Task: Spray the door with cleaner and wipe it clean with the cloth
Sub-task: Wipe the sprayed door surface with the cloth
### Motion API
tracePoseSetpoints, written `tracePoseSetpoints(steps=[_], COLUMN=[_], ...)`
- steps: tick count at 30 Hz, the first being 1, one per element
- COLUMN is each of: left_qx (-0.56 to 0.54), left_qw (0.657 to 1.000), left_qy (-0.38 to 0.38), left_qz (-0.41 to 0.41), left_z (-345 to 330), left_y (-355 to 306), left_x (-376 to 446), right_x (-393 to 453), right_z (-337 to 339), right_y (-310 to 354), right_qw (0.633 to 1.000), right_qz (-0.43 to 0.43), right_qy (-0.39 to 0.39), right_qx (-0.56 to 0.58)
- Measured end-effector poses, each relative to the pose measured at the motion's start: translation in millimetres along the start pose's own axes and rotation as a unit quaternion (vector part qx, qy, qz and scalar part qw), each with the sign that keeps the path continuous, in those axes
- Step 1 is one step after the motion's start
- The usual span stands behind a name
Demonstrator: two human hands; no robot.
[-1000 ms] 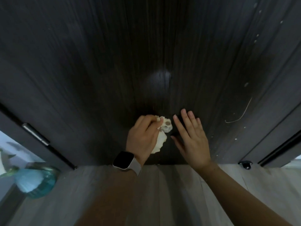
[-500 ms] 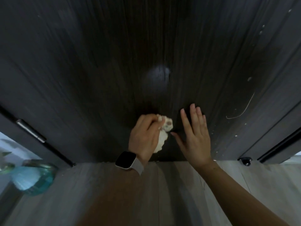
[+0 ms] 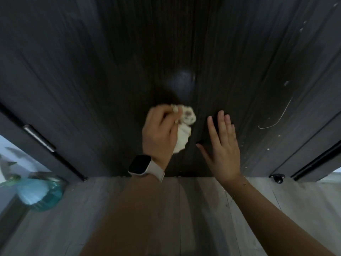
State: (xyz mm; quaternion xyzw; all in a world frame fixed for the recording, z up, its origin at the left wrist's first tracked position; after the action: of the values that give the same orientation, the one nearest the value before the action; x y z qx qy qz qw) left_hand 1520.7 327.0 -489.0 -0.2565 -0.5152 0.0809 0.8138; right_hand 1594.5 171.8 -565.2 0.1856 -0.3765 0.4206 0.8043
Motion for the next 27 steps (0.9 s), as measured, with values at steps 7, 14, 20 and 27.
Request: tracePoseSetpoints(steps=[7, 14, 20, 27], left_qx=[0.095, 0.01, 0.087, 0.036], left_qw=[0.97, 0.998, 0.985, 0.994], left_qy=[0.198, 0.063, 0.15, 0.082], left_qz=[0.106, 0.025, -0.011, -0.068], left_z=[-17, 0, -1, 0], left_y=[70, 20, 49, 19], left_x=[-101, -13, -45, -18], right_x=[1, 0, 1, 0], right_z=[2, 4, 1, -3], right_y=[3, 4, 4, 6], right_qw=[1.0, 1.0, 1.0, 0.999], right_qz=[-0.005, -0.016, -0.014, -0.026], right_qy=[0.012, 0.012, 0.001, 0.001], right_qx=[0.001, 0.02, 0.025, 0.034])
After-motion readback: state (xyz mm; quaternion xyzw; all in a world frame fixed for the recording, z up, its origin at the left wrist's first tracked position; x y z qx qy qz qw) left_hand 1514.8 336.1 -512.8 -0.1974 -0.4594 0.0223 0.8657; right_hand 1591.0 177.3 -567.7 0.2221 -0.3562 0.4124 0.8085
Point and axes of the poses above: each hand's wrist, its own x-axis towards the middle knuckle, its own z-axis out of the back of the hand, y = z × x, the point moved 3 cm from there along x, towards the middle knuckle, and after that the axes turned 12 degrees about z, right-handed, at the moved point
